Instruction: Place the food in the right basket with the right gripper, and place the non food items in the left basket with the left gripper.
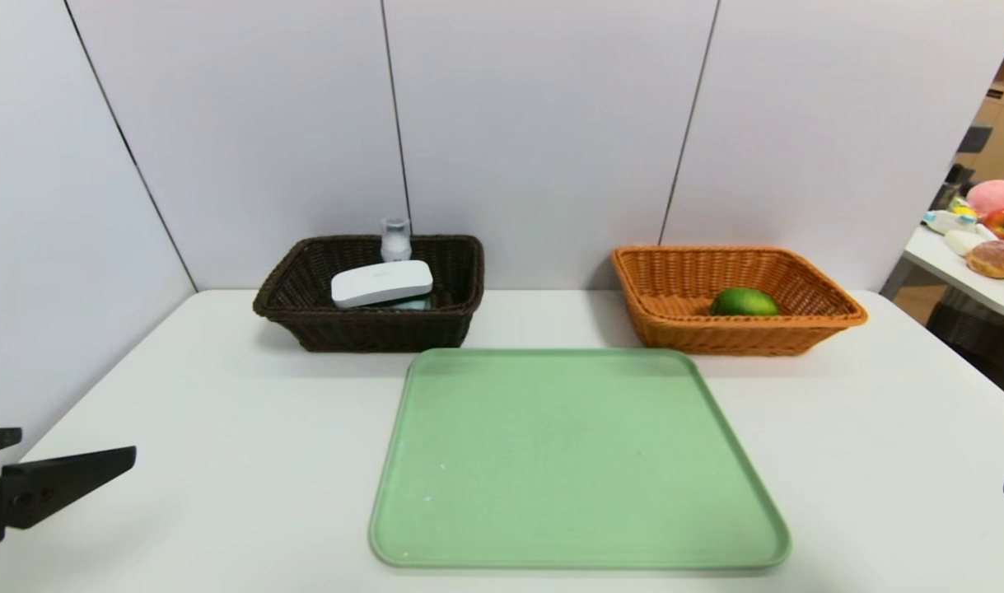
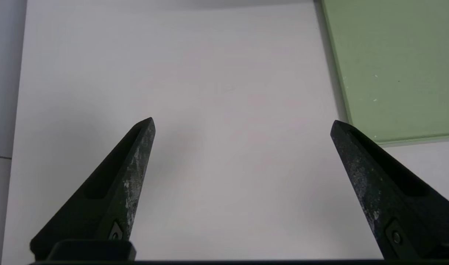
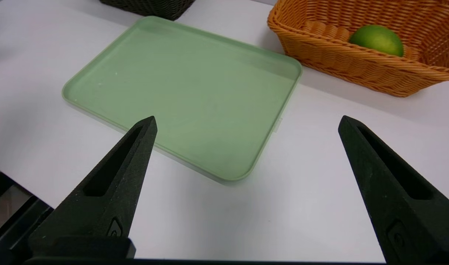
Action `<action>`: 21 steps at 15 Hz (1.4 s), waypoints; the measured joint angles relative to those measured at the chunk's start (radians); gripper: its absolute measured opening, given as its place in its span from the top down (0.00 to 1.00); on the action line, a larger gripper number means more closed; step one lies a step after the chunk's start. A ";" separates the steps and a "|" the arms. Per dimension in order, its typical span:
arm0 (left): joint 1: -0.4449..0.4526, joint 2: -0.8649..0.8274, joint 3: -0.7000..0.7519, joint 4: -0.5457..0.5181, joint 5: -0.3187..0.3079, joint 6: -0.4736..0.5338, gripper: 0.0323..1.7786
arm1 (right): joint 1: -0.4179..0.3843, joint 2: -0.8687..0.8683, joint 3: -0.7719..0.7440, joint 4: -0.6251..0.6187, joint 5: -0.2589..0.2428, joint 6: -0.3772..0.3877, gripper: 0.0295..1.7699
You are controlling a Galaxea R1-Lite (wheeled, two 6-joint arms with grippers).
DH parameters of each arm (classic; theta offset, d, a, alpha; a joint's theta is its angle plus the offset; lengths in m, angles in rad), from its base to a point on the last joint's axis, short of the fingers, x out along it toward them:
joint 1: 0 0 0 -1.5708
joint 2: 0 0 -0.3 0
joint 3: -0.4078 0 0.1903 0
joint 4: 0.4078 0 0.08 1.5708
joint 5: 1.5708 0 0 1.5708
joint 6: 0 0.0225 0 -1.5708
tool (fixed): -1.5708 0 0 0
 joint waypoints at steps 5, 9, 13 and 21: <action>0.074 -0.133 0.114 -0.003 0.072 0.000 0.05 | -0.041 -0.102 0.032 -0.009 -0.125 0.000 0.04; 0.110 -0.210 0.161 -0.004 0.085 -0.001 0.05 | -0.047 -0.164 0.049 0.003 -0.140 -0.001 0.04; 0.138 -0.322 0.228 -0.004 0.079 0.001 0.05 | -0.050 -0.237 0.076 0.038 -0.127 -0.008 0.04; 0.151 -0.540 0.413 -0.089 0.029 0.014 0.05 | -0.049 -0.394 0.144 0.027 -0.117 -0.013 0.04</action>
